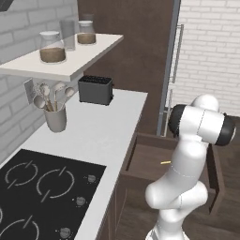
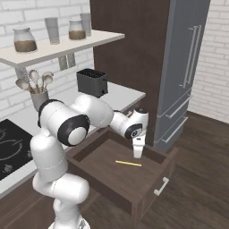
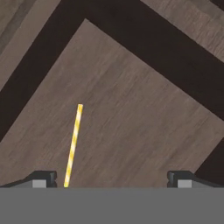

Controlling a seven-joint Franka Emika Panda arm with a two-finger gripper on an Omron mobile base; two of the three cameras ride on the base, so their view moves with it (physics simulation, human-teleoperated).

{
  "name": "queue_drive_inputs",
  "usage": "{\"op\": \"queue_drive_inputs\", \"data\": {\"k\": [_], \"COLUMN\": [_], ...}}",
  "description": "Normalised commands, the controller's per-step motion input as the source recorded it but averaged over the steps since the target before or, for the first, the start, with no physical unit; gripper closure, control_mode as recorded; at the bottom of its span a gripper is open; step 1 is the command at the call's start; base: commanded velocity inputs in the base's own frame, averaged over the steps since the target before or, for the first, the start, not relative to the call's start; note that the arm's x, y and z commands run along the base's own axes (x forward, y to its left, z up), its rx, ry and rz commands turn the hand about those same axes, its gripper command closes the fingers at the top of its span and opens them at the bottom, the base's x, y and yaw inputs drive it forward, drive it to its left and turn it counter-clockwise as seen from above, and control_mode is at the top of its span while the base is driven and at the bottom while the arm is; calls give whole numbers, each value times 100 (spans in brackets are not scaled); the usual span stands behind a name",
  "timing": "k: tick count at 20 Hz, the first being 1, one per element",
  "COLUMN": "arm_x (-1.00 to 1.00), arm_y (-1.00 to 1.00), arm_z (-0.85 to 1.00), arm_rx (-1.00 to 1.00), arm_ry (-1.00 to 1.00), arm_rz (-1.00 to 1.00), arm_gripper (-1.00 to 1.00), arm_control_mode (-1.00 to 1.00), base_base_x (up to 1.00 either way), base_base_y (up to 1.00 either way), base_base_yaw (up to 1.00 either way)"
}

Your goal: Take a straw from the drawer in front and place it inside the glass cup on the dining counter.

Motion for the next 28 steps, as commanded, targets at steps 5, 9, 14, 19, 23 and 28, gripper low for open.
{"op": "queue_drive_inputs", "data": {"k": [5,9,14,19,23,28], "arm_x": [15,7,21,28,11,0], "arm_y": [26,12,2,3,10,13], "arm_z": [-20,-39,-26,-24,-39,-38], "arm_rx": [7,10,4,0,0,0], "arm_ry": [2,-2,0,4,4,0], "arm_rz": [0,0,0,0,0,0], "arm_gripper": [-100,-100,-100,-100,-100,-100], "arm_control_mode": [-100,-100,-100,-100,-100,-100], "base_base_x": [0,0,0,0,0,0], "base_base_y": [0,0,0,0,0,0], "base_base_yaw": [0,0,0,0,0,0]}}
